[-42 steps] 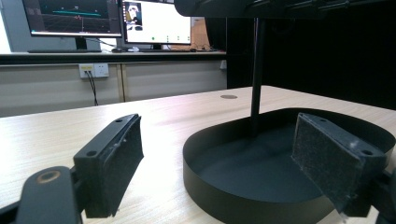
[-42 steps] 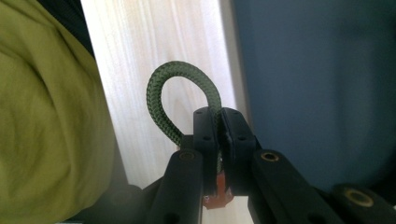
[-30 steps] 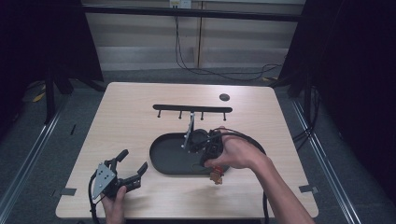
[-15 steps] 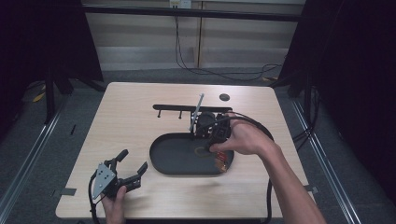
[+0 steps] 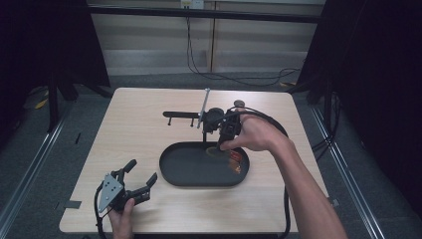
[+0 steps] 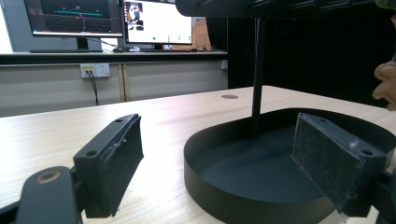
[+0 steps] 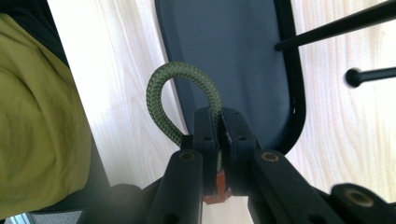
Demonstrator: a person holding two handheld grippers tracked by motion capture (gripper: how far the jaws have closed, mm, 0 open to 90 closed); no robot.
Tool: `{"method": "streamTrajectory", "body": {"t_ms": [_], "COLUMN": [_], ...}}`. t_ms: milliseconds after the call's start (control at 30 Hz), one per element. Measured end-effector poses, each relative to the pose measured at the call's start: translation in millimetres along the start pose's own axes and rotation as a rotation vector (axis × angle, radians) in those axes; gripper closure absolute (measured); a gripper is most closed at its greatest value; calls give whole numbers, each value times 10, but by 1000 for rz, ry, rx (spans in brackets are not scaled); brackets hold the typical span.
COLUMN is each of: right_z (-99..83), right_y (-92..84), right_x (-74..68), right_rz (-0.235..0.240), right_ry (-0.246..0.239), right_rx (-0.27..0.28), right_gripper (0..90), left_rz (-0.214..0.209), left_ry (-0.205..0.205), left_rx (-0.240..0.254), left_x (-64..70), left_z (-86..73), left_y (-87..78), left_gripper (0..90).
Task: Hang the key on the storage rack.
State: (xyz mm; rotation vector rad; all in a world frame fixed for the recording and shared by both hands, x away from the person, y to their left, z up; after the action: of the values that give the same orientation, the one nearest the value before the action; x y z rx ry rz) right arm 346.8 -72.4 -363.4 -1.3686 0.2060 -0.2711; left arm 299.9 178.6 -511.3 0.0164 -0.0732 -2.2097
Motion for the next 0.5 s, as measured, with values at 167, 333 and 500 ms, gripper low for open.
{"method": "streamTrajectory", "body": {"t_ms": [167, 333, 500], "right_z": [58, 83, 112], "right_y": [-17, -71, -83], "right_x": [111, 219, 295], "right_rz": [-16, -21, -20], "right_ry": [0, 22, 24], "right_rx": [-13, -19, -4], "right_gripper": [854, 855, 855], "left_rz": [-2, -2, -1], "left_ry": [0, -1, -5], "left_rx": [-1, -4, -1], "left_x": [0, 1, 4], "left_z": [0, -1, 1], "left_y": [-1, -3, 0], "left_gripper": [159, 159, 159]}}
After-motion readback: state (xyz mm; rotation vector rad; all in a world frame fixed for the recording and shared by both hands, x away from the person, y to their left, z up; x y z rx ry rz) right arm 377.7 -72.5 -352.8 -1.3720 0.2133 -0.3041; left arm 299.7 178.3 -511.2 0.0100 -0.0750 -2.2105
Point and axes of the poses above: each handheld gripper's, and its own axes: y roughly forward along the jaws, z roughly out of its top, x roughly to its right, the point moved 7 cm from there along y, roughly forward along the jaws, and after that the axes turned 4 degrees about x, right-handed, at the moved point
